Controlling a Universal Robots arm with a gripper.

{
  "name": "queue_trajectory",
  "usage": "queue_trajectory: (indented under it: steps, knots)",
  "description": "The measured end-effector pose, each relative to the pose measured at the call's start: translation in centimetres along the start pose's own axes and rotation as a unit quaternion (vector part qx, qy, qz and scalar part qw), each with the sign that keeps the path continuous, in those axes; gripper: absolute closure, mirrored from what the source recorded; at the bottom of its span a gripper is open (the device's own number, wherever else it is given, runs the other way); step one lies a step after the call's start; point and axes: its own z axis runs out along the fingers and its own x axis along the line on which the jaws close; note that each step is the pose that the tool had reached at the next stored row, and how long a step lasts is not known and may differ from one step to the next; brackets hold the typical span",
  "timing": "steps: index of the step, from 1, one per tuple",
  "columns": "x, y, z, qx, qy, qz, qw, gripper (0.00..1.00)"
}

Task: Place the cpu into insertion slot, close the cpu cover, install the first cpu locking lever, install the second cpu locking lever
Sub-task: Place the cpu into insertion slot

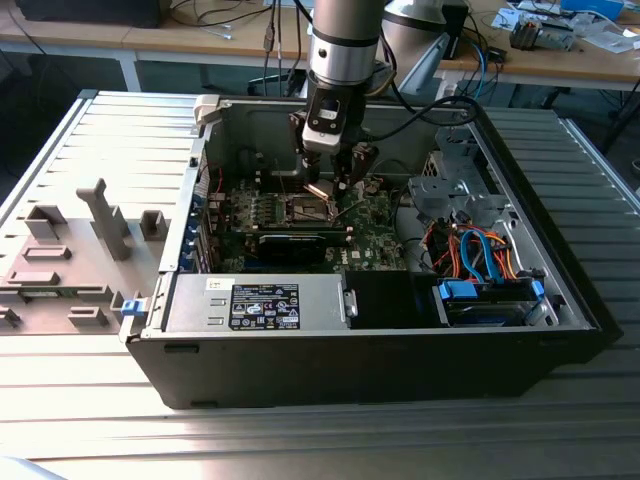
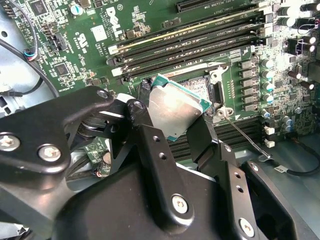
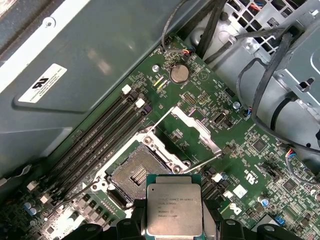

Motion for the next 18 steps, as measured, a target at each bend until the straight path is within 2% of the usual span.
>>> queue_trajectory:
  steps: [18]
  knots:
    - [0.00, 0.00, 0.01, 0.0002, 0.0006, 0.011, 0.99993, 0.46]
